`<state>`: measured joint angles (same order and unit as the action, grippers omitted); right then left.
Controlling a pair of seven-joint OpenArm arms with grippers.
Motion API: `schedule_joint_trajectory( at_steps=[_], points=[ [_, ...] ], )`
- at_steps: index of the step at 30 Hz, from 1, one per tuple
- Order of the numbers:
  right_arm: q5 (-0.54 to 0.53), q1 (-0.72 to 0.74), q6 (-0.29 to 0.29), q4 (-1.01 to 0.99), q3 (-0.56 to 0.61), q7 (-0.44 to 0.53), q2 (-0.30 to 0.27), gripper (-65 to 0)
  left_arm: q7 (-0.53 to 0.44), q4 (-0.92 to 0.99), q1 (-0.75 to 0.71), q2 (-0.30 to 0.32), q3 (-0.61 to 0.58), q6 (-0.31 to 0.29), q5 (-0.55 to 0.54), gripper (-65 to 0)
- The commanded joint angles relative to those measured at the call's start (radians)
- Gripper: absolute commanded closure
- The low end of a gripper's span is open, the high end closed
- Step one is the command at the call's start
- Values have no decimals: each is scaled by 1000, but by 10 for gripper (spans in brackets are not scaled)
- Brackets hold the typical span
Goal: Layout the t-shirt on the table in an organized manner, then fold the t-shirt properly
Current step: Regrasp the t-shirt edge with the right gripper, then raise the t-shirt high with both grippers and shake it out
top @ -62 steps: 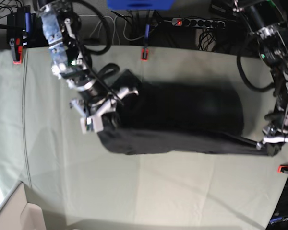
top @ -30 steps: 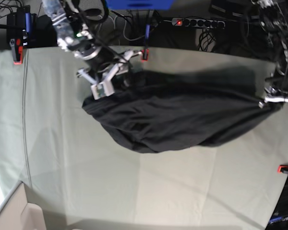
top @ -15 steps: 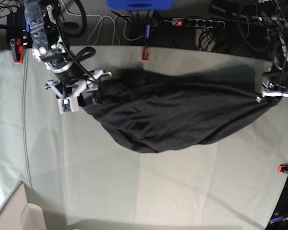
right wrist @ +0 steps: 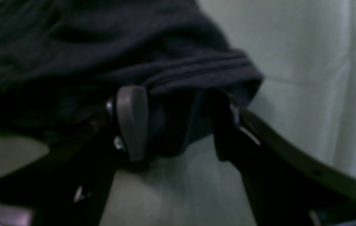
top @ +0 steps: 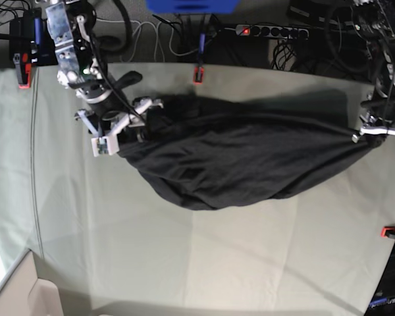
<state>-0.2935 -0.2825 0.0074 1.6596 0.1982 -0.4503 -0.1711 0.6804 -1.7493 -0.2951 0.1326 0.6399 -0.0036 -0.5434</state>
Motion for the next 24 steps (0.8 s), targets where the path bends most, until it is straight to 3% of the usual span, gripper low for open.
schedule_joint_trajectory(
  at_steps=[1,19,22,24],
  points=[
    [-8,4,12,17,-1,29,8,-331,-21,-19,7,11,5,-3,-4,-2],
    [-8,90,12,-31,-1,29,9,-321,-21,-19,6,11,5,-3,-5,-2],
    [-8,90,12,-31,-1,29,9,-269,-21,-19,6,11,5,-3,-5,-2],
    [-8,91,13,-31,-1,29,9,-191,-21,-19,4,11,5,-3,-5,-2]
  ],
)
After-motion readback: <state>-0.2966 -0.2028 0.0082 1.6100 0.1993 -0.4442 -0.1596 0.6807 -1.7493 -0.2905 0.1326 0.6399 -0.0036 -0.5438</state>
